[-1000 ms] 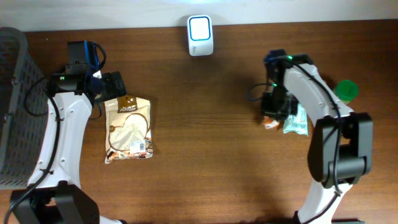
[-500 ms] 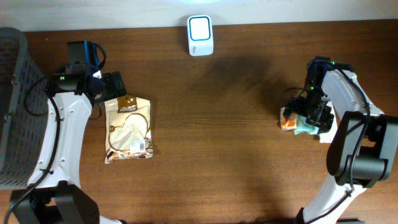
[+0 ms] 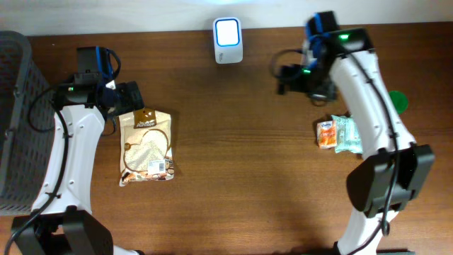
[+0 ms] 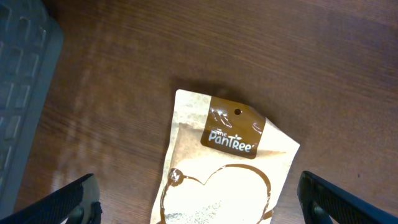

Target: Scan the item barcode

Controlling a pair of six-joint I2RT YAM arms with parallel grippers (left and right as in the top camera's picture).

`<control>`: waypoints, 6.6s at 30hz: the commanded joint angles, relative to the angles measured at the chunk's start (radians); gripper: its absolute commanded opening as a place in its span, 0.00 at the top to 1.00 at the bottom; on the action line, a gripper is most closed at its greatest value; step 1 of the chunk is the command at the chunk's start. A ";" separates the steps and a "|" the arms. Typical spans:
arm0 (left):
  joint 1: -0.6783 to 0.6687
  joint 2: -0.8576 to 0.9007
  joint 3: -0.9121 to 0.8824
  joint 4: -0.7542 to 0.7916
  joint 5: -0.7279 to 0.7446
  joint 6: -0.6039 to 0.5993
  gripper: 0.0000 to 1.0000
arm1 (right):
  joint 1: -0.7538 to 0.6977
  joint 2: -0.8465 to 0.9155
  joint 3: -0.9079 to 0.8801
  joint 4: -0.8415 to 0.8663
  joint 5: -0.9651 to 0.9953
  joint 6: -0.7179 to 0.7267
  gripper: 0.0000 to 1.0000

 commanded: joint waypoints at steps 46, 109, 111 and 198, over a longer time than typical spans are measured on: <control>0.002 -0.004 0.014 0.002 -0.008 0.019 0.01 | 0.475 0.552 -0.010 0.704 -0.488 0.212 0.96; 0.002 -0.004 0.014 0.002 -0.008 0.019 0.01 | 0.193 -0.046 -0.704 0.190 0.027 0.030 0.69; 0.002 -0.004 0.014 0.002 -0.008 0.019 0.01 | 0.212 -0.045 -0.704 0.190 0.027 0.029 0.69; 0.002 -0.004 0.014 0.002 -0.008 0.019 0.01 | 0.383 0.018 -0.402 0.580 0.023 0.195 0.54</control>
